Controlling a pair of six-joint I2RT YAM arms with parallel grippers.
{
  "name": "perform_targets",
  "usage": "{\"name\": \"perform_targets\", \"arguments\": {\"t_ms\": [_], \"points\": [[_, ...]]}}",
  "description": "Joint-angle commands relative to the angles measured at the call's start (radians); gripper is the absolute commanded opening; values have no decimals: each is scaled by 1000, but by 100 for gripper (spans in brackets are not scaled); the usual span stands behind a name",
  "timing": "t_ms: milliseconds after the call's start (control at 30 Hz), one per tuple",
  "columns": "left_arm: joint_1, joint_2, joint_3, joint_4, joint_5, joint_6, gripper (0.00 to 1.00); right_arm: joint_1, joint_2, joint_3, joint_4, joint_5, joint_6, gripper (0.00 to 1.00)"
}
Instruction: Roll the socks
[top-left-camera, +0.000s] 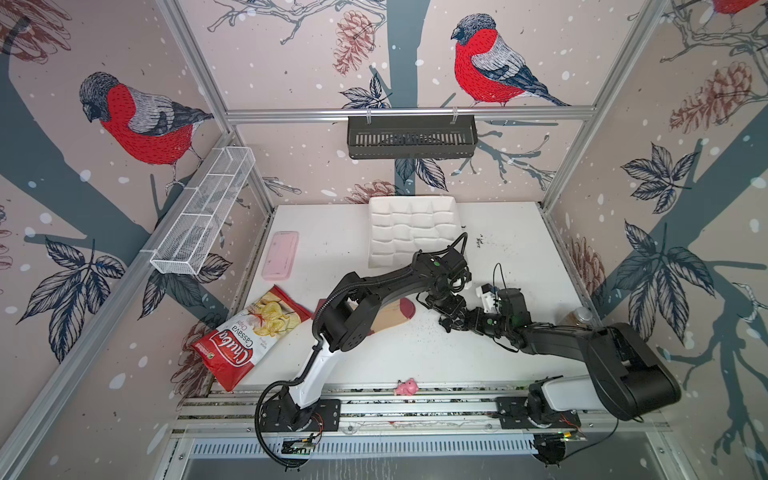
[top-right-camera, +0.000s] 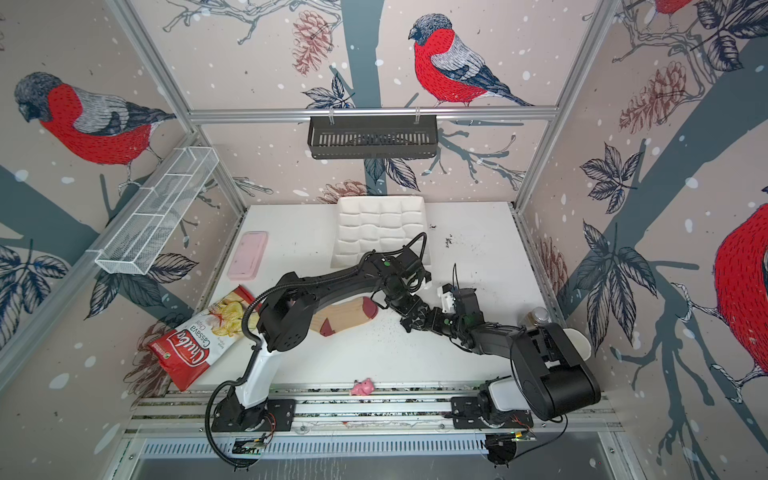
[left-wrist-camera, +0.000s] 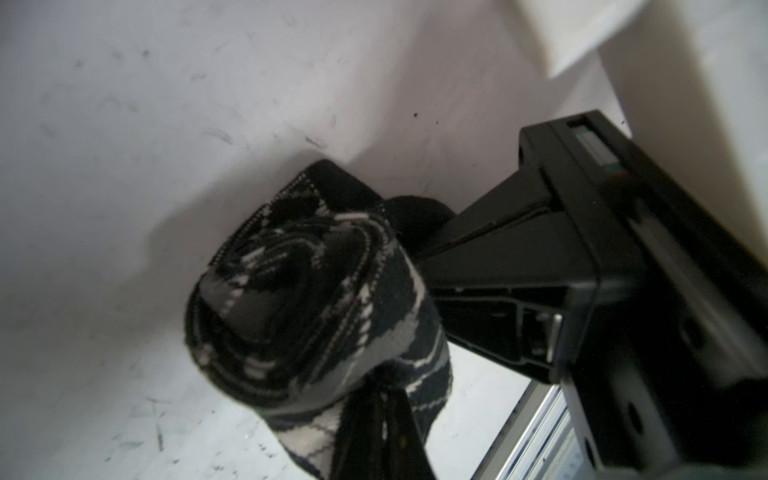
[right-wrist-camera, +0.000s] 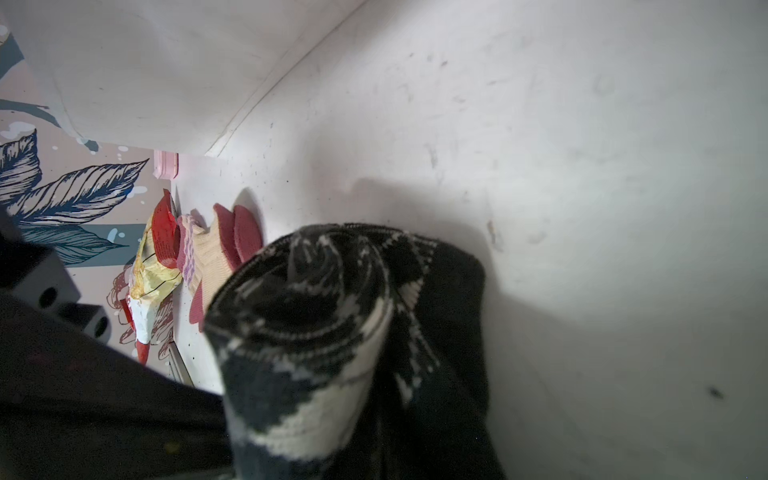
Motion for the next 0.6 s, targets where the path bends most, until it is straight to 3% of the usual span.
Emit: {"name": "perform_targets", "arguments": {"t_ms": [0, 167, 567], "points": [[5, -8, -20, 152, 53, -34, 0, 1, 3, 12, -52, 1, -30, 2], [3, 28, -18, 161, 71, -34, 0, -1, -17, 23, -110, 2, -41, 15], [6, 51, -49, 157, 66, -30, 0, -17, -111, 49, -180, 15, -38, 28]]}}
